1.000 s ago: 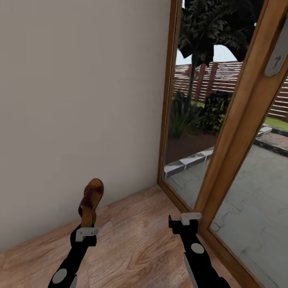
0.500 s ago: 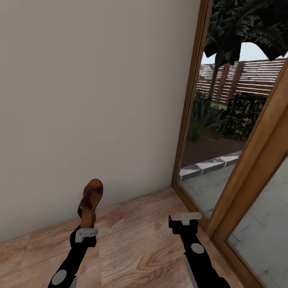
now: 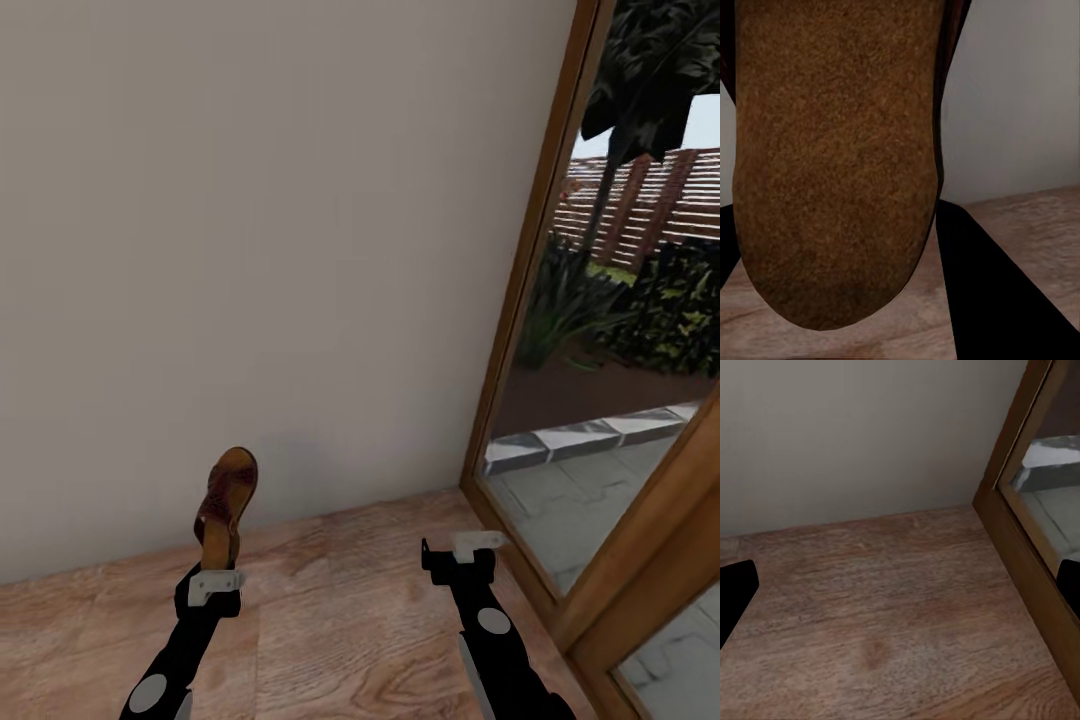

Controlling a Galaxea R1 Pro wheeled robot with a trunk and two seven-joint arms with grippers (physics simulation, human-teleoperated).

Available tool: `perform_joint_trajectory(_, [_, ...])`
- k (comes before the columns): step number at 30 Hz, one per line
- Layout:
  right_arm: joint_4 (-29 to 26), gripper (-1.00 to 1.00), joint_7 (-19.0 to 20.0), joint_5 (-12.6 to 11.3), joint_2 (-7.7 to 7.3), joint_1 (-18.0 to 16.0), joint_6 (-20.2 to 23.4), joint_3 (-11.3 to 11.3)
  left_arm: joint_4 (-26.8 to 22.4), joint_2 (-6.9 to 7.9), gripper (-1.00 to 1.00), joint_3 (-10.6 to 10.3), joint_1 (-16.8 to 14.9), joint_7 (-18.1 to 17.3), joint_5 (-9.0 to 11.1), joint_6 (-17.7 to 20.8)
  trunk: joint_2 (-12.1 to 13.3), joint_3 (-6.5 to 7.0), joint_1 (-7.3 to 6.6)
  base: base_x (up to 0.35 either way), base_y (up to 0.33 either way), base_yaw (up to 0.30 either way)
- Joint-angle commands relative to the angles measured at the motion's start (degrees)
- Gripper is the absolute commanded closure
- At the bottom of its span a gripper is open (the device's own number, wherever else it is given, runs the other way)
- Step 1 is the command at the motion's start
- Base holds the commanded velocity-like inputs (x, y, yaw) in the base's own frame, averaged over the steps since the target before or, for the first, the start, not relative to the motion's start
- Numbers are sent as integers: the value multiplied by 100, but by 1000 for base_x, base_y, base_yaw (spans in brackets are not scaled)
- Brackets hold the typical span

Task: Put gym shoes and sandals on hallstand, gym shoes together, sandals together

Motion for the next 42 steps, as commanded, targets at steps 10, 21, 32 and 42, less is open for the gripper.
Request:
perform_joint_trajectory(10, [-10,-100,-21,60,-1,-1,49,9,-5,3,100,-5,-4,3,16,-14,-2,-5,-1,6,-3,279])
perform_joint_trajectory(21, [-10,-100,-21,60,-1,-1,49,8,-13,3,100,-5,-4,3,16,-14,-2,-5,-1,0,-185,279])
perform_joint_trajectory(32, [-10,-100,-21,60,-1,-1,49,7,-15,3,100,-5,1,3,16,-14,-2,-5,-1,0,-35,279])
perform_joint_trajectory(42, [-10,-100,-21,60,-1,-1,49,9,-13,3,100,-5,5,3,16,-14,-2,-5,-1,0,-1,279])
